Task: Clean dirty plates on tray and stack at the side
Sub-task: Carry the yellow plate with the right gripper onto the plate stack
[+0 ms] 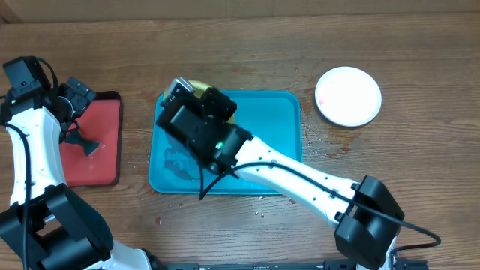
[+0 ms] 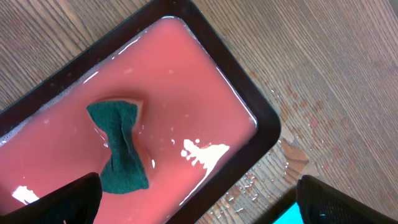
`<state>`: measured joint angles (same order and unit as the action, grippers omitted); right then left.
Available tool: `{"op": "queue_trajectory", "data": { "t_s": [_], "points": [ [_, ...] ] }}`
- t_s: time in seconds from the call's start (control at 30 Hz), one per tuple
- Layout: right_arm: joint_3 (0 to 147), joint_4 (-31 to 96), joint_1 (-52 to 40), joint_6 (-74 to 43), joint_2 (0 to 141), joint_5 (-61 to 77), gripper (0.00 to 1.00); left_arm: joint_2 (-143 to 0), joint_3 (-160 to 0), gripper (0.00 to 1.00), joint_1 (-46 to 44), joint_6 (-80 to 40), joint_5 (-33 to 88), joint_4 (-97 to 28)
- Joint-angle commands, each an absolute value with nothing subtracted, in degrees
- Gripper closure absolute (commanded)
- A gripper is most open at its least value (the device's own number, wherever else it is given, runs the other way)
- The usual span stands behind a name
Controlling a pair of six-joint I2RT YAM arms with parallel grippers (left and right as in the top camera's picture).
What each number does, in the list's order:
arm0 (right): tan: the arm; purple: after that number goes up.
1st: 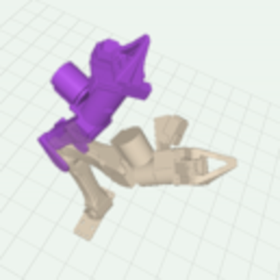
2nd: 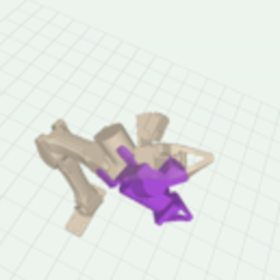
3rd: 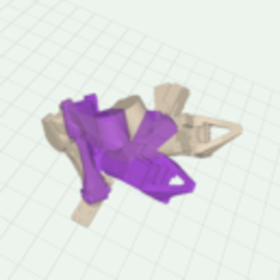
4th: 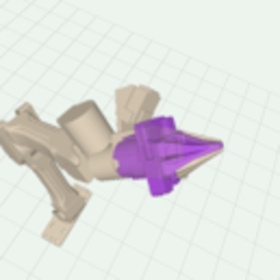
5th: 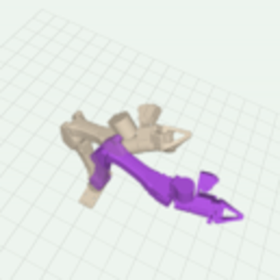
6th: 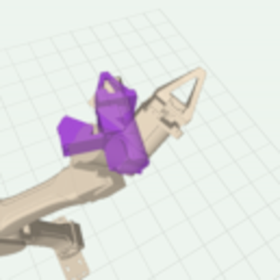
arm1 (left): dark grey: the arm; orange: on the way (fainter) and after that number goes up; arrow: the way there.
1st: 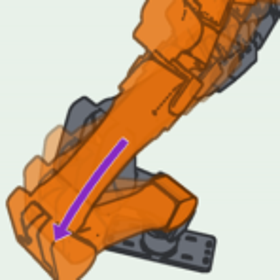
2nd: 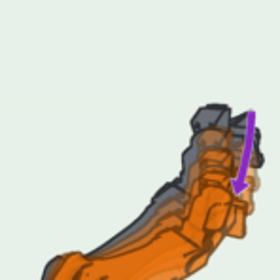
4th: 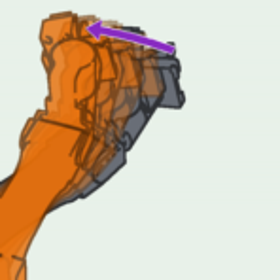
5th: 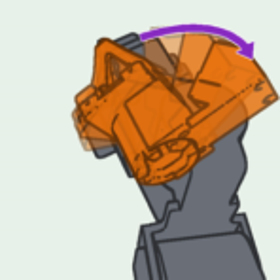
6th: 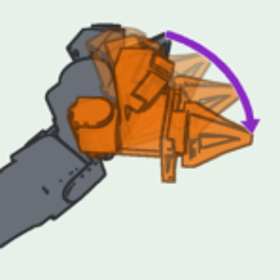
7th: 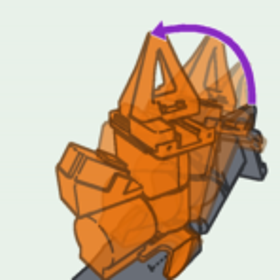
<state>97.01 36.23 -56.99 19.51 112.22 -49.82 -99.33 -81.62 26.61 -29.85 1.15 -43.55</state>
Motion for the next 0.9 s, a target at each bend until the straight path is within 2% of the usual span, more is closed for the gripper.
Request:
{"op": "queue_trajectory", "data": {
  "t_s": [0.0, 0.13, 0.2, 0.33, 0.5, 0.63, 0.87],
  "points": [
    [97.9, 39.4, -53.5, 18.1, 110.4, -40.8, 0.96, -99.0, -82.3, 0.00, 26.2, -29.1, 1.5, -43.5],
    [98.0, 37.5, -52.0, 13.0, 108.3, -70.2, 0.96, -99.0, -82.3, 0.00, 26.2, -29.1, 1.5, -43.5],
    [98.0, 35.8, -50.1, 12.7, 107.0, -71.6, 0.96, -99.0, -82.3, 0.00, 26.2, -29.1, 1.5, -43.5],
    [98.0, 39.6, -42.4, 5.5, 104.7, -56.2, 0.96, -99.0, -82.3, 0.00, 26.2, -29.1, 1.5, -43.5],
    [97.9, 48.2, -25.9, -7.6, 104.6, -23.2, 0.96, -99.0, -82.3, 0.00, 26.2, -29.1, 1.5, -43.5],
    [97.8, 53.8, -9.8, -8.2, 106.5, 3.9, 0.96, -99.0, -82.3, 0.00, 26.2, -29.1, 1.5, -43.5],
    [96.3, 59.7, 5.7, -8.2, 110.1, 7.2, 0.96, -99.0, -82.3, 0.00, 26.2, -29.1, 1.5, -43.5]
  ]
}}
